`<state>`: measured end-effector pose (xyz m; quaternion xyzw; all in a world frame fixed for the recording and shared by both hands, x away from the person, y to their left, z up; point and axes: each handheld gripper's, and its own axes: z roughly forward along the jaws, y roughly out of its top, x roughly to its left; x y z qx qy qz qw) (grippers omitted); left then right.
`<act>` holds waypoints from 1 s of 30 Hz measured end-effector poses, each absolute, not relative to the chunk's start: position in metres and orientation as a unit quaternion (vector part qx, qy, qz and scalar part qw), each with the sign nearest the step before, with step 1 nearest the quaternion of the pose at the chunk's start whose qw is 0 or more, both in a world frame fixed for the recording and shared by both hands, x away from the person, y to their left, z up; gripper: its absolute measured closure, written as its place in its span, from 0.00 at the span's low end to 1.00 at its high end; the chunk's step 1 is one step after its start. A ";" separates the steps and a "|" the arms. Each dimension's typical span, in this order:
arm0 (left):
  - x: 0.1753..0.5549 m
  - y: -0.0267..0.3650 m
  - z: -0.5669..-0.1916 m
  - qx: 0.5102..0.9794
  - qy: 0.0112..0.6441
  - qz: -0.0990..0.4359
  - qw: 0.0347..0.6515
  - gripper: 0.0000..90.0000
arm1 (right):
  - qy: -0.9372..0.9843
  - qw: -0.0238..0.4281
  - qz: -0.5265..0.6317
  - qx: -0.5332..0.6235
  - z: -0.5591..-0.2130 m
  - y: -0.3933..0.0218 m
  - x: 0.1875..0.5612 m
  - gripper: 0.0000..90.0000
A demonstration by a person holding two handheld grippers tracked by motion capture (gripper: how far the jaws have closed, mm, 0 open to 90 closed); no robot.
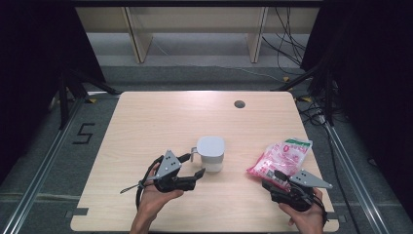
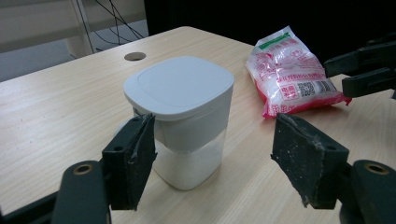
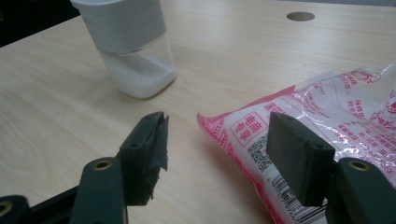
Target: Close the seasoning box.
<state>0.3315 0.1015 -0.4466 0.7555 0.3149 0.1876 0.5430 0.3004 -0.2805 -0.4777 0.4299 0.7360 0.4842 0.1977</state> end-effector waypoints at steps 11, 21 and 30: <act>0.325 0.107 -0.455 0.756 0.324 0.191 0.535 0.31 | 0.739 0.204 0.488 0.417 -0.478 -0.280 0.302 0.43; 0.320 0.114 -0.466 0.757 0.336 0.196 0.525 0.30 | 0.740 0.189 0.485 0.427 -0.478 -0.276 0.298 0.41; 0.314 0.114 -0.481 0.766 0.336 0.186 0.515 0.29 | 0.770 0.151 0.481 0.391 -0.481 -0.264 0.291 0.37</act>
